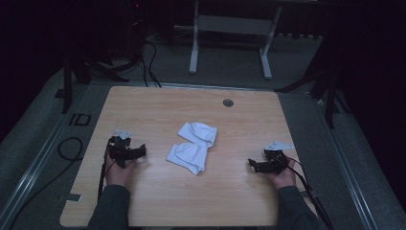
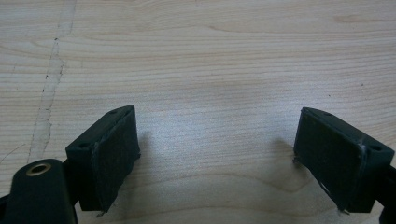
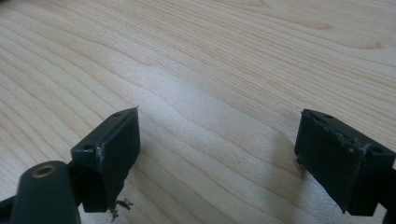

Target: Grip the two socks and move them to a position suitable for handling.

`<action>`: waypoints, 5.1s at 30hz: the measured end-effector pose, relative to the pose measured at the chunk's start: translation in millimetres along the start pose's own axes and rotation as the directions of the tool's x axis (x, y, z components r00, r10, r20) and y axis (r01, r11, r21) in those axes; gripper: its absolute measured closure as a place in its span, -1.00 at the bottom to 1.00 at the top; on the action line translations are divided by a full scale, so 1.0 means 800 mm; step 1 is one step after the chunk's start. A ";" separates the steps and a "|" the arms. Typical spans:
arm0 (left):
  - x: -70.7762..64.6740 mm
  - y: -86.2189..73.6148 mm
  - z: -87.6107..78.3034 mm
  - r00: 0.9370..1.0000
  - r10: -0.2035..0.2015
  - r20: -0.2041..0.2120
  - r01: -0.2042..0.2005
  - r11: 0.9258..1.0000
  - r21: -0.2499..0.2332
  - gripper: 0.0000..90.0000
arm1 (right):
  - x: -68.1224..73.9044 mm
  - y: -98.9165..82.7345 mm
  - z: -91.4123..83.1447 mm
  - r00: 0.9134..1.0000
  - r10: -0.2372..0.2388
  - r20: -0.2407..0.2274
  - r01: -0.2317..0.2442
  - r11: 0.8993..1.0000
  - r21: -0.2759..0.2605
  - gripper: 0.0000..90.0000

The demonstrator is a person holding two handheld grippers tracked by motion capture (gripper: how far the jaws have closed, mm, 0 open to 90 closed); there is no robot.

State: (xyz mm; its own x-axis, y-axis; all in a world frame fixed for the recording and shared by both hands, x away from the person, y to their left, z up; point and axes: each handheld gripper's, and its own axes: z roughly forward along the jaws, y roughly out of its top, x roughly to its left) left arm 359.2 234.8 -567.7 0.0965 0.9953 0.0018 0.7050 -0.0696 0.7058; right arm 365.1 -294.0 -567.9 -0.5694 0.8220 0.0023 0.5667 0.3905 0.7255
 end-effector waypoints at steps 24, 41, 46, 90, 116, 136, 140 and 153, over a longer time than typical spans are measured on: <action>0.000 0.000 0.000 1.000 0.000 0.000 0.000 1.000 0.000 -0.69 | 0.008 0.009 -0.028 1.000 -0.014 0.016 0.014 1.000 -0.007 -0.07; -0.001 -0.001 0.000 1.000 -0.002 0.001 0.002 1.000 0.000 -0.69 | 0.031 0.023 -0.054 0.995 -0.101 0.000 0.101 0.995 0.016 0.02; -0.001 -0.001 0.000 1.000 -0.001 0.001 0.001 1.000 0.000 -0.69 | 0.040 0.028 -0.057 0.990 -0.144 -0.009 0.144 0.989 0.031 0.02; -0.001 -0.001 -0.001 1.000 0.000 -0.001 0.000 1.000 0.002 -0.69 | 0.183 0.121 0.002 0.906 -0.354 -0.233 0.365 0.931 0.005 0.95; -0.003 -0.002 -0.002 1.000 0.004 0.001 -0.004 1.000 0.000 -0.68 | 0.240 0.116 0.086 0.852 -0.391 -0.348 0.435 0.899 0.054 0.99; -0.003 -0.002 -0.002 1.000 0.004 0.001 -0.004 1.000 0.001 -0.68 | 0.228 0.116 0.057 0.801 -0.478 -0.361 0.540 0.837 0.087 0.69; -0.003 -0.002 -0.002 1.000 0.004 0.001 -0.004 1.000 0.001 -0.68 | 0.228 0.125 0.056 0.823 -0.442 -0.358 0.490 0.870 0.054 0.62; -0.003 -0.002 -0.002 1.000 0.004 0.002 -0.004 1.000 0.000 -0.69 | 0.255 0.151 0.082 0.845 -0.392 -0.365 0.419 0.908 -0.005 0.58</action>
State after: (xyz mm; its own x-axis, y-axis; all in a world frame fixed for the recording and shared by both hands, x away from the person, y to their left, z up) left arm 356.4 232.6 -567.7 0.1006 0.9949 0.0035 0.7044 -0.0737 0.7060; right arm 356.5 -52.2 -524.9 -0.9203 0.3901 -0.0310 0.2729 0.6967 0.6634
